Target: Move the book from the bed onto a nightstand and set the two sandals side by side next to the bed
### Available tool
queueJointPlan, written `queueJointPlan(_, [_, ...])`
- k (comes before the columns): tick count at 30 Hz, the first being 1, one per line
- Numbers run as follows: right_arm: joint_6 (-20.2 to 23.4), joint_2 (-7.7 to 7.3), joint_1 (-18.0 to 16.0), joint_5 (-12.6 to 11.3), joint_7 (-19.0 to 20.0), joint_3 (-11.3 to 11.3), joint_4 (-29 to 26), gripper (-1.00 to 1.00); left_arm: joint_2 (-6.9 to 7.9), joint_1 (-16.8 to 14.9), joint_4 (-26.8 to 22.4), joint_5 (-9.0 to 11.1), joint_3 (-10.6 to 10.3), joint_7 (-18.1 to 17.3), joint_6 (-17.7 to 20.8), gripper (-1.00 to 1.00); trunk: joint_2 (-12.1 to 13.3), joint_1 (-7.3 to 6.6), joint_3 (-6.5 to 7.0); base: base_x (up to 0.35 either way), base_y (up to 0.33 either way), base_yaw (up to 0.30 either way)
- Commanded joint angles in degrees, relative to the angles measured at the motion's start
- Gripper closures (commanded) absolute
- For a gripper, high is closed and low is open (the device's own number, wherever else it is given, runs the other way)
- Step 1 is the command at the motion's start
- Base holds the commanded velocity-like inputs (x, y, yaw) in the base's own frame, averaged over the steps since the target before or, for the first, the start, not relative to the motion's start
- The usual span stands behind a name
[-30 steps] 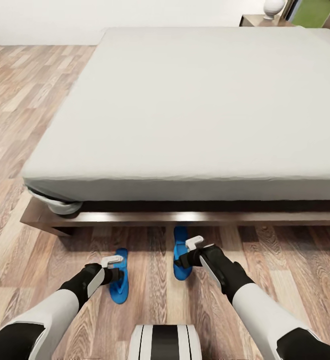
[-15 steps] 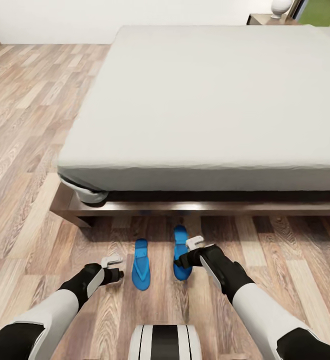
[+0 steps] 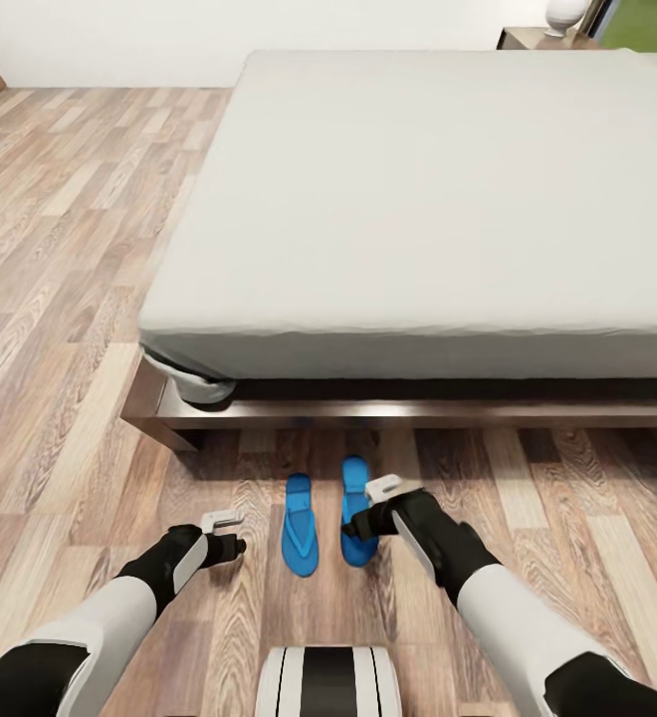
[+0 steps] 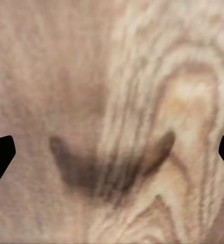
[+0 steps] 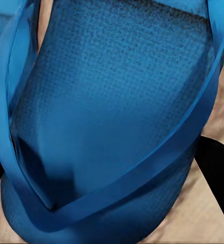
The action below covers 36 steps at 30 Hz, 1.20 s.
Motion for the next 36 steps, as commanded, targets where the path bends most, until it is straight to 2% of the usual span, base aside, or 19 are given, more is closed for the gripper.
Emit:
queueJointPlan(1, [0.6, 0.51, -0.02, 0.28, -0.11, -0.08, 0.01, 1.0, 0.02, 0.0, -0.01, 0.01, 0.01, 0.04, 0.0, -1.0, 0.0, 0.0, 0.0, 0.0, 0.0, 0.0])
queueJointPlan(2, [1.39, 1.16, -0.04, 0.27, -0.19, -0.18, 0.01, 1.0, 0.08, 0.0, -0.01, 0.01, 0.0, 0.08, 0.0, -1.0, 0.0, 0.0, 0.0, 0.0, 0.0, 0.0])
queueJointPlan(5, [2.14, 1.74, -0.05, 0.25, -0.04, -0.26, -0.08, 1.0, 0.26, 0.0, -0.01, 0.01, -0.05, 0.11, 0.0, -1.0, 0.0, 0.0, 0.0, 0.0, 0.0, 0.0])
queueJointPlan(14, [2.41, 1.99, -0.05, 0.26, -0.05, -0.29, -0.21, 1.0, 0.88, 0.09, 0.05, 0.01, 0.0, 0.09, 0.0, -1.0, 0.0, 0.0, 0.0, 0.0, 0.0, 0.0])
queueJointPlan(26, [2.26, 1.99, -0.05, 0.52, 0.0, -0.06, -0.25, 1.0, 0.85, 0.11, -0.01, 0.06, 0.02, -0.23, 0.09, -1.0, -0.16, 0.31, -2.66, 0.0, 0.0, 0.0])
queueJointPlan(31, [2.23, 2.2, -0.05, 0.53, -0.04, 0.08, -0.36, 1.0, 0.85, 0.1, -0.01, 0.03, 0.07, -0.15, 0.02, -1.0, -0.16, 0.31, -2.66, 0.024, 0.0, 0.0])
queueJointPlan(36, [2.23, 2.42, -0.05, 0.54, -0.09, 0.15, -0.51, 1.0, 0.93, 0.09, -0.01, 0.05, 0.25, -0.16, -0.03, -1.0, -0.16, 0.31, -2.66, 0.268, 0.0, 0.0])
